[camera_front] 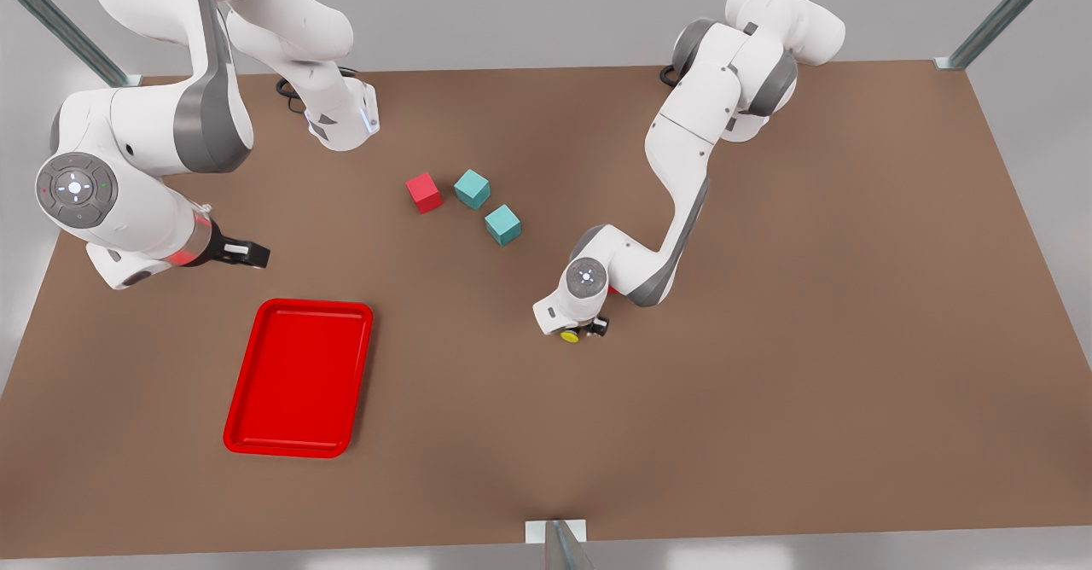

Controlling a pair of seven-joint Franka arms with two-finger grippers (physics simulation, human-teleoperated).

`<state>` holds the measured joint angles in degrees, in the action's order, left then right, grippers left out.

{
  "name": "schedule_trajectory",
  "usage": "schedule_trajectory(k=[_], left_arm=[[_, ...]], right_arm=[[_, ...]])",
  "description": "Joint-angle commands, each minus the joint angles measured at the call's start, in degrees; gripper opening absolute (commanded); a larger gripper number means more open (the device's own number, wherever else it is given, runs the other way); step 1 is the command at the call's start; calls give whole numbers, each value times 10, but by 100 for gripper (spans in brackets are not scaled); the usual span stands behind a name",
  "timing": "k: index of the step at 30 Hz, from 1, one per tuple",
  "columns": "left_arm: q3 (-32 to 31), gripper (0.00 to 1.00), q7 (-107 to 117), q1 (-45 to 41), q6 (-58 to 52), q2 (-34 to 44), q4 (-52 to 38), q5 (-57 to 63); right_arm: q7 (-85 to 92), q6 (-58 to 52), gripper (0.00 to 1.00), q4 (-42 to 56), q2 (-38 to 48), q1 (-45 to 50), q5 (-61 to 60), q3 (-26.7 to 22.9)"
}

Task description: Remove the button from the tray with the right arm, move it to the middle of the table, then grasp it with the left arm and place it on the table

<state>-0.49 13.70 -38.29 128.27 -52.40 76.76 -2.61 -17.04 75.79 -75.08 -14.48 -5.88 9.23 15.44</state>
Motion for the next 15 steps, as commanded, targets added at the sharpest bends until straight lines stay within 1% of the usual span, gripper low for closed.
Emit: schedule_trajectory(k=[1,2,4,5,6,13,15], left_arm=[[1,70,-60,0,1,2,0,1],[1,60,-60,0,1,2,1,1],[1,59,-61,4,1,0,1,1],[1,53,-62,9,0,0,1,2],[1,50,-63,9,0,-1,1,2],[1,50,-60,8,-8,-2,1,0],[1,49,-60,7,-25,0,0,0]], right_arm=[[47,-1,100,0,1,0,0,0],[46,-1,100,0,1,0,0,0],[46,-1,100,0,1,0,1,0],[46,-1,100,0,1,0,1,0],[47,-1,100,0,1,0,1,0],[47,-1,100,1,1,0,1,0],[47,0,100,1,1,0,1,0]])
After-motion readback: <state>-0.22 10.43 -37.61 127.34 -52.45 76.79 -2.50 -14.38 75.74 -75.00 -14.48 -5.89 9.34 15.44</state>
